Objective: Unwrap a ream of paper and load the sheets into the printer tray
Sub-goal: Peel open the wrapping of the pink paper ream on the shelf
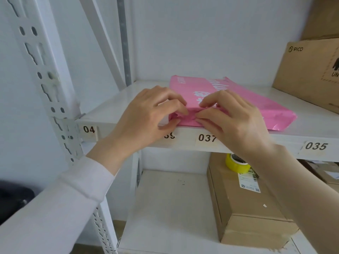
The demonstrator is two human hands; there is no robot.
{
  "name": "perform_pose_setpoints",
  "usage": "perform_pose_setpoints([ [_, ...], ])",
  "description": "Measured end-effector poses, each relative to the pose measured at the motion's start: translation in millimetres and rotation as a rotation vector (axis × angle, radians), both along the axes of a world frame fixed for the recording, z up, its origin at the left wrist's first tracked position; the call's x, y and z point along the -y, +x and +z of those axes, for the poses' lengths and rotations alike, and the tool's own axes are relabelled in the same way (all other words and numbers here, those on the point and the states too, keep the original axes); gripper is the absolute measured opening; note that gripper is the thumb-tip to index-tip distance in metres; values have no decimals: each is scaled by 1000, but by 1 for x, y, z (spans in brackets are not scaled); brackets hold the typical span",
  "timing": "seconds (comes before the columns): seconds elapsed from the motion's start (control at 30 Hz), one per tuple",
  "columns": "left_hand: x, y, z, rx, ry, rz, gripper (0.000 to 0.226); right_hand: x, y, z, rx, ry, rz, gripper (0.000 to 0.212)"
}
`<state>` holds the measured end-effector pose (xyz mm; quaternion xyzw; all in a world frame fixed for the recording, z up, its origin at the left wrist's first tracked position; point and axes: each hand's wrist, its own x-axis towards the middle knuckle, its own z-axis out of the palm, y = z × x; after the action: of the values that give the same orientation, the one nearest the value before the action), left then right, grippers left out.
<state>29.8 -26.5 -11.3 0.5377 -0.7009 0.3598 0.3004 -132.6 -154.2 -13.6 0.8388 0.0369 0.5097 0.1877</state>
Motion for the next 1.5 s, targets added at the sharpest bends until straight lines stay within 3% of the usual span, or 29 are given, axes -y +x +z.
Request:
perform_pose_setpoints([
  [0.17,1,-7,-3,16,-77,40,4,-5,4,2,-48,137,9,14],
  [0.37,-1,-12,-7,15,-107,46,17,-7,4,1,-58,267,33,10],
  [0.47,2,-14,-9,-5,-90,87,18,-8,3,-2,-51,272,65,12],
  [0.63,5,-18,-11,-85,-69,140,18,-11,2,-2,-39,228,71,33],
  [0.73,6,-21,-11,-106,-73,147,19,-13,12,-5,47,220,66,30],
  [0.93,-2,-25,-22,-454,-89,-19,17,-12,13,2,12,346,96,23],
  [1.27,5,-35,-36,-666,-301,-50,6,-12,12,16,-142,496,144,12],
  [1.37,6,-39,-35,-751,-298,-17,5,-11,12,18,-134,527,153,15],
  [1.5,4,-38,-33,-733,-261,57,8,-12,10,19,-129,586,171,15],
])
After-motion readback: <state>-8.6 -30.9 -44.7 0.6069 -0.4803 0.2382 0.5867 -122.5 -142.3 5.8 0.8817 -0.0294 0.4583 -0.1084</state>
